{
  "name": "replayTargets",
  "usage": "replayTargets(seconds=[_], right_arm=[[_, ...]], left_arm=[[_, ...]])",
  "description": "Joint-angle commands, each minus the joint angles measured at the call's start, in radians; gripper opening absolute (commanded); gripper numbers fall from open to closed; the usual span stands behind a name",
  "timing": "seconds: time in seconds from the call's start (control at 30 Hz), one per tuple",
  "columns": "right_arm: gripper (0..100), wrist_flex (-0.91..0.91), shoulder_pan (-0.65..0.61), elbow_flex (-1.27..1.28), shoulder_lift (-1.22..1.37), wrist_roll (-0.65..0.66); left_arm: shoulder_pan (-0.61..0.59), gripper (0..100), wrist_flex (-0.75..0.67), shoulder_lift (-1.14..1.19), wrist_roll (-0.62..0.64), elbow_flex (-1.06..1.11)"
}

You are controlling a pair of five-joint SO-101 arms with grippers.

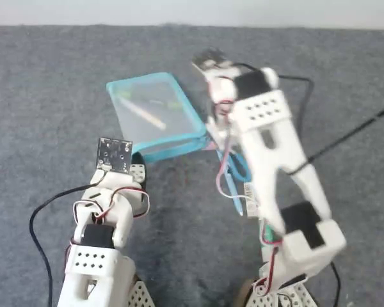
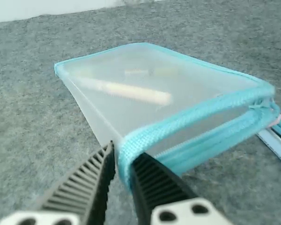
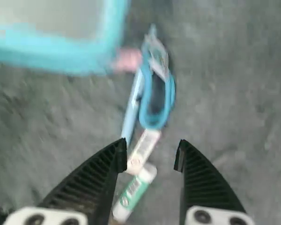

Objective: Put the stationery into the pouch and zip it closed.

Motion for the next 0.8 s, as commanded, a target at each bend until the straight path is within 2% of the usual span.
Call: replayTargets(seconds=[0.0, 0.17, 0.3, 0.57, 0.77], right_arm=[[18.0, -0.041, 0.041, 0.241, -0.177, 0.057], [18.0, -0.226, 0.071, 0.720, -0.378, 0.098], [18.0, -0.294, 0.088, 0.970, -0.499, 0.141], [18.3, -0.311, 0.111, 1.040, -0.447, 0.270], [18.0, -0.441, 0.113, 1.043, -0.291, 0.264]], left_arm=[[-0.005, 1, -0.029, -0.018, 0.002, -0.019], [-0.005, 1, -0.029, -0.018, 0.002, -0.019], [-0.005, 1, -0.029, -0.017, 0.002, -0.018], [-0.005, 1, -0.029, -0.017, 0.002, -0.015], [-0.008, 1, -0.029, -0.017, 0.002, -0.015]])
